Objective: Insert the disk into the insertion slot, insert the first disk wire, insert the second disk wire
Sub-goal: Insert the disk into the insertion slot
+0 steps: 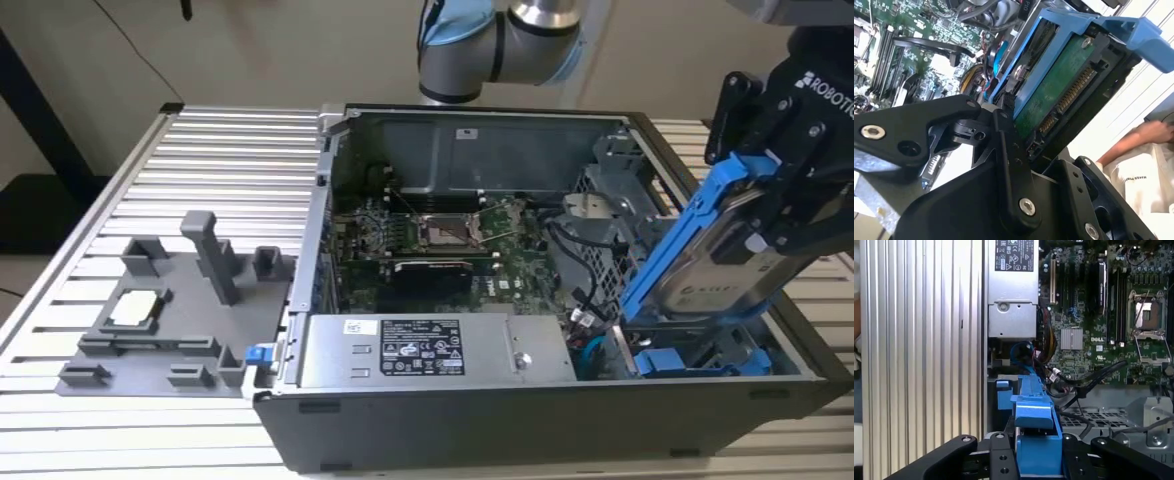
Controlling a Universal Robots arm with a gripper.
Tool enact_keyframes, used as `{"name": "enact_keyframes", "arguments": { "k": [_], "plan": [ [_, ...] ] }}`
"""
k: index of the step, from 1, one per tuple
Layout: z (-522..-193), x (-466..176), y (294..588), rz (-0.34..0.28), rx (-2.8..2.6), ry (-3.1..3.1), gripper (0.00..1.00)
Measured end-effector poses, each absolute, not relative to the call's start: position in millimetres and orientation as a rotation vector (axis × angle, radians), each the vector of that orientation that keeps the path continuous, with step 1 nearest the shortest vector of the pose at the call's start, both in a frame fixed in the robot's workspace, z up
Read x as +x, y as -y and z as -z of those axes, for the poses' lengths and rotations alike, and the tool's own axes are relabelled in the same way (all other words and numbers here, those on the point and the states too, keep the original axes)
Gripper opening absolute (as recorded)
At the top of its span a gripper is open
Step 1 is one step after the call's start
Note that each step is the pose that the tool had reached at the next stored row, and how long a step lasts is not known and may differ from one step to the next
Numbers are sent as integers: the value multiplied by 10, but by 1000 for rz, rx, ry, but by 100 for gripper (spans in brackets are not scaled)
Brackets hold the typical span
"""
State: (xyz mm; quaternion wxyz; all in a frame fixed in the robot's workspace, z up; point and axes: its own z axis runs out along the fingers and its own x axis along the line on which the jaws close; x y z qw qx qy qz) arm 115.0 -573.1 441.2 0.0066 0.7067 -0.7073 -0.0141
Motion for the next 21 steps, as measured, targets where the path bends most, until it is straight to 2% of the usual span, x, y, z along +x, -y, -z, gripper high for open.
{"name": "enact_keyframes", "arguments": {
  "k": [21],
  "plan": [
    [-4115, 1267, 5788, 71, 2213, 2234, 33]
  ]
}}
